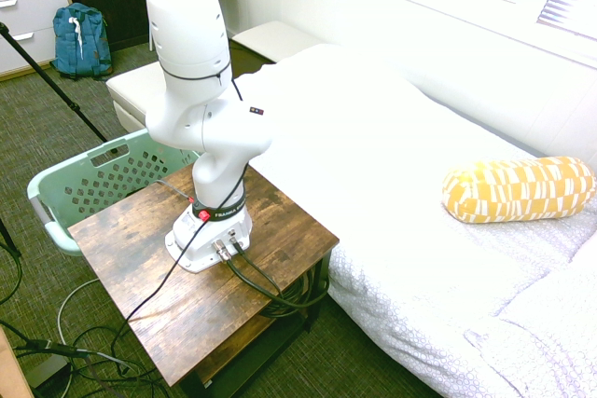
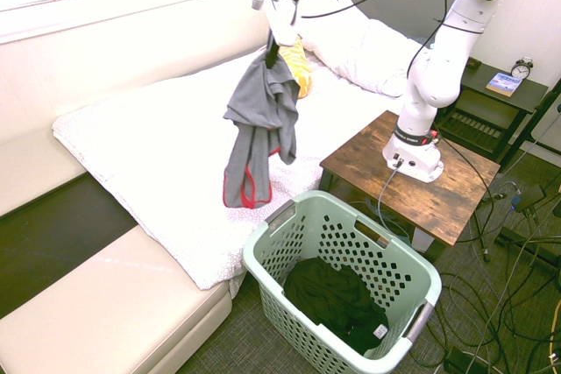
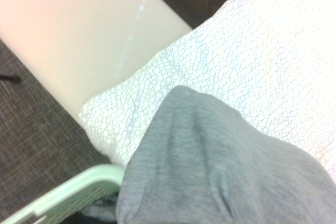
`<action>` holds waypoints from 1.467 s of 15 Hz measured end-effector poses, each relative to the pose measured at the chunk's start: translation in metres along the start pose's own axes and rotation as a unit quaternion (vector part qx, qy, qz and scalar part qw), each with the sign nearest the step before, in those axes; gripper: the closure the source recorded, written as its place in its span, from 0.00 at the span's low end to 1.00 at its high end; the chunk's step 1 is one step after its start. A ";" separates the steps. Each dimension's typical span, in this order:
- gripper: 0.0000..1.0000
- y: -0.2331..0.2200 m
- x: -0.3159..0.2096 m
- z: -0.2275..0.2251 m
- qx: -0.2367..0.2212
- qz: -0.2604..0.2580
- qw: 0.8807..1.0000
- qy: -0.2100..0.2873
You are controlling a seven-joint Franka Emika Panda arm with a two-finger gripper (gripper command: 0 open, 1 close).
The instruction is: Put my clothes in the laundry bag
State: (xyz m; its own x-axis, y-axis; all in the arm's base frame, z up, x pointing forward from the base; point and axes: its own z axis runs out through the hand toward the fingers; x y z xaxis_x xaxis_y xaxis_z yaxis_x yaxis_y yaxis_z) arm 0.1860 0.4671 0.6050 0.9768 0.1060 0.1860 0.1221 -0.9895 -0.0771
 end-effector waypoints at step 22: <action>0.00 0.135 -0.119 0.102 -0.029 0.075 0.996 0.031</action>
State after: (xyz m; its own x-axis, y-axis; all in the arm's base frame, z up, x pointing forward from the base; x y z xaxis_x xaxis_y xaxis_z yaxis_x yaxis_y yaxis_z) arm 0.1042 0.3307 0.4724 0.9703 -0.0486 0.2372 -0.0372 -0.9979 -0.0527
